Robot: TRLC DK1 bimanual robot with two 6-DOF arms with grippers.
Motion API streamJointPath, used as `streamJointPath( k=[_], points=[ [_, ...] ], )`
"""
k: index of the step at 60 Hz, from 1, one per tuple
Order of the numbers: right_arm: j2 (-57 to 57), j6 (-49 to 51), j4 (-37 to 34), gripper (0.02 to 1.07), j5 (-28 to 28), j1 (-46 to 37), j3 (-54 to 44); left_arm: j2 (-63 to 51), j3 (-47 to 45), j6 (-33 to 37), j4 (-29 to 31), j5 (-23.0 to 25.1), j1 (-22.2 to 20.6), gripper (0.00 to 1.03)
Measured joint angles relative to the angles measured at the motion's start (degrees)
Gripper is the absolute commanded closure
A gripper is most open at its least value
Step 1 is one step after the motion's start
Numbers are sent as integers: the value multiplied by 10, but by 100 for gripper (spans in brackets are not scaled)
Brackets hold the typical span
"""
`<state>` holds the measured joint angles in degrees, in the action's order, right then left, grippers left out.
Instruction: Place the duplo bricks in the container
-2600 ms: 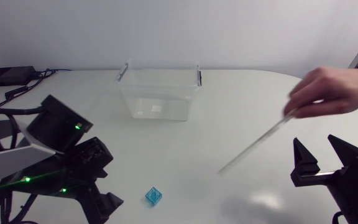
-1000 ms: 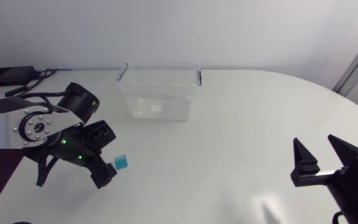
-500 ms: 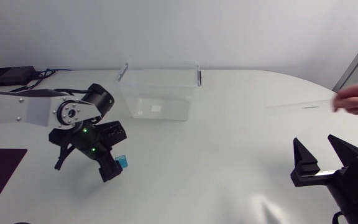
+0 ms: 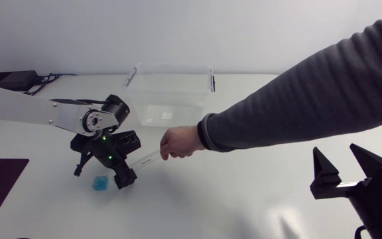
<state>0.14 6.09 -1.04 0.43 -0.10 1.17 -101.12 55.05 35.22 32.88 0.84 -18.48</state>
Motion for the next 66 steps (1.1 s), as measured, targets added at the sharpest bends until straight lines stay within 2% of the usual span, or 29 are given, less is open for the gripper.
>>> streamJointPath(
  k=[24,39,52,66],
  points=[
    [0,0,0,7,0,0,0,-9,4,5,-2,2,8,7],
    [0,0,0,7,0,0,0,77,0,-5,16,-11,54,6],
    [0,0,0,7,0,0,0,187,-66,-24,19,-29,85,6],
    [0,0,0,7,0,0,0,248,-109,-13,57,-31,156,6]
  ],
)
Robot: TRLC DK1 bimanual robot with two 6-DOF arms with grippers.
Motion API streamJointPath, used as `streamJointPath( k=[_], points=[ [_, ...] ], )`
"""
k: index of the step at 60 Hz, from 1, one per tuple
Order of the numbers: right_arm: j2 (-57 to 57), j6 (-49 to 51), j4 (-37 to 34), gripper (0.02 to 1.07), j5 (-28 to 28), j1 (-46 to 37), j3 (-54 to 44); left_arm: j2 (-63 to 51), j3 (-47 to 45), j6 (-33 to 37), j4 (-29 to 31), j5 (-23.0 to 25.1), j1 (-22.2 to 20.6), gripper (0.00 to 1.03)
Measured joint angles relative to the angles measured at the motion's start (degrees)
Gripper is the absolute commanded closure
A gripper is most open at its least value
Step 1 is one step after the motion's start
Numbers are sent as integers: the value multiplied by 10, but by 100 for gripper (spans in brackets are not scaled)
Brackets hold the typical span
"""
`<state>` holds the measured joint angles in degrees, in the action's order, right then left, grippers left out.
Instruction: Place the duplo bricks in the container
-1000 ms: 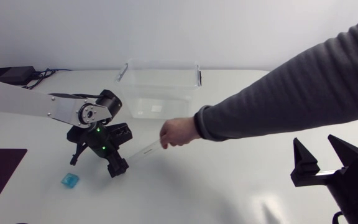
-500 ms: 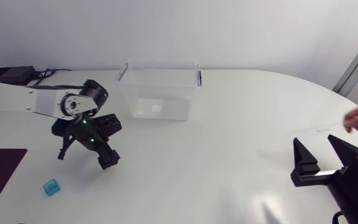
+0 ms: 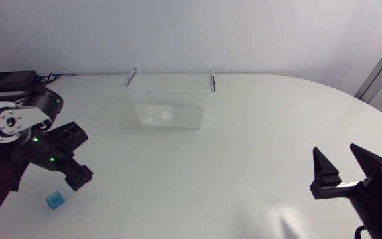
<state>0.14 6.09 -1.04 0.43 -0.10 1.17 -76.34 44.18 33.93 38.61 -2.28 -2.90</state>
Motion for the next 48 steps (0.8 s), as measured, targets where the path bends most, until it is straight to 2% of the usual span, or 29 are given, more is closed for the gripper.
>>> streamJointPath(
  k=[11,35,48],
  points=[
    [0,0,0,7,0,0,0,52,-40,23,5,-7,44,6],
    [0,0,0,7,0,0,0,52,-101,58,9,-28,96,6],
    [0,0,0,7,0,0,0,20,-106,86,-19,-32,132,6]
  ],
)
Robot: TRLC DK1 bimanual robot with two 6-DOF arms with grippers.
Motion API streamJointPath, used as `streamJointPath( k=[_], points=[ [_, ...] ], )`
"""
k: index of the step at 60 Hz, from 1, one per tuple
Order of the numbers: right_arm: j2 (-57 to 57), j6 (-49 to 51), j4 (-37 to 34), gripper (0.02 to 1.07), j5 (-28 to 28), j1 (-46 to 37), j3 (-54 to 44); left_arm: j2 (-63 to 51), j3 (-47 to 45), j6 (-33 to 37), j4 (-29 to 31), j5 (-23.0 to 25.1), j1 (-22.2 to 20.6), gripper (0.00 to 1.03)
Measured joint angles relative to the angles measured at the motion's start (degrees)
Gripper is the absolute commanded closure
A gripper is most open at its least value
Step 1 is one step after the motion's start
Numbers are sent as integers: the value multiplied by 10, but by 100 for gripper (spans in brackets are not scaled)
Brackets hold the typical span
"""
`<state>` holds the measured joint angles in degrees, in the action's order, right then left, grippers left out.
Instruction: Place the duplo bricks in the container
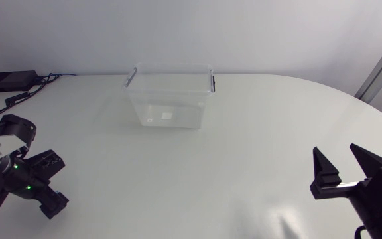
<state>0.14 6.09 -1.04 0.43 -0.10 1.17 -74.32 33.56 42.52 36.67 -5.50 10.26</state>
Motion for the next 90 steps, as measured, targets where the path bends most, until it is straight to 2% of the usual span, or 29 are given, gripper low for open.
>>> streamJointPath(
  k=[14,22,32,37,39,40,41,43,44,52,67,82,90],
  points=[
    [0,0,0,7,0,0,0,-72,2,2,-21,0,5,6],
    [0,0,0,7,0,0,0,-83,10,5,-23,0,7,10],
    [0,0,0,7,0,0,0,-96,19,17,-36,0,27,11],
    [0,0,0,7,0,0,0,-101,23,26,-44,0,37,22],
    [0,0,0,7,0,0,0,-102,23,28,-47,0,40,34],
    [0,0,0,7,0,0,0,-102,23,29,-49,0,42,36],
    [0,0,0,7,0,0,0,-102,23,30,-49,0,43,48],
    [0,0,0,7,0,0,0,-103,23,32,-53,0,45,65],
    [0,0,0,7,0,0,0,-103,23,32,-54,0,46,69],
    [0,0,0,7,0,0,0,-105,23,37,-60,-2,51,76],
    [0,0,0,7,0,0,0,-98,21,35,-60,-8,44,78],
    [0,0,0,7,0,0,0,-41,27,21,13,16,27,78],
    [0,0,0,7,0,0,0,-30,58,-4,35,22,-8,78]
  ],
)
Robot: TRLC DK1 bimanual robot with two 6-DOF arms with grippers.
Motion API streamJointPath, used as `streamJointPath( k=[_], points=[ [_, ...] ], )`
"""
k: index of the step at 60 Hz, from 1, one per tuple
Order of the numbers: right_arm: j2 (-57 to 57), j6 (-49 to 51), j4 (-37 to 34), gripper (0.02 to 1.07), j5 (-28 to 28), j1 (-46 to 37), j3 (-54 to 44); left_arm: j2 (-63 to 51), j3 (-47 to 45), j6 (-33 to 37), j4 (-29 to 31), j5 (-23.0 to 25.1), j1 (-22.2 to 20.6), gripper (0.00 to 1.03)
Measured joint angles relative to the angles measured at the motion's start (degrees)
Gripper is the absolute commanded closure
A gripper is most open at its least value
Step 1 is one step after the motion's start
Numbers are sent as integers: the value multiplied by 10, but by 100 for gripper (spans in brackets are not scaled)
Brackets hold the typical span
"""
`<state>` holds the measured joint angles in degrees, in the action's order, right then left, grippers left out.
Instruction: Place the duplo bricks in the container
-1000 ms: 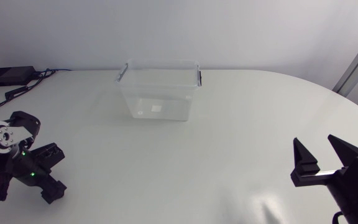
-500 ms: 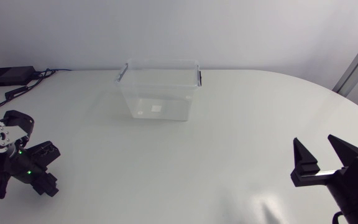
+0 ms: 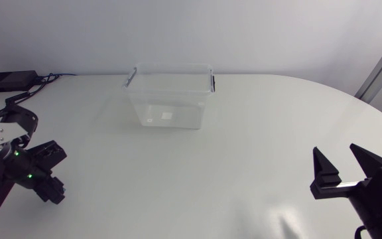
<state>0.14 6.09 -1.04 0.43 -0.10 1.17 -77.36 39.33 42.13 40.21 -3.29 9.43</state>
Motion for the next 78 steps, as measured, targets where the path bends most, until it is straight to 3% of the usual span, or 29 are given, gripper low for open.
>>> streamJointPath(
  k=[16,35,52,78],
  points=[
    [0,0,0,7,0,0,0,-8,83,-104,9,19,-151,78],
    [0,0,0,7,0,0,0,-82,202,-200,8,26,-264,78],
    [0,0,0,7,0,0,0,-106,300,-231,15,28,-301,78],
    [0,0,0,7,0,0,0,-167,458,-246,64,28,-305,78]
  ],
)
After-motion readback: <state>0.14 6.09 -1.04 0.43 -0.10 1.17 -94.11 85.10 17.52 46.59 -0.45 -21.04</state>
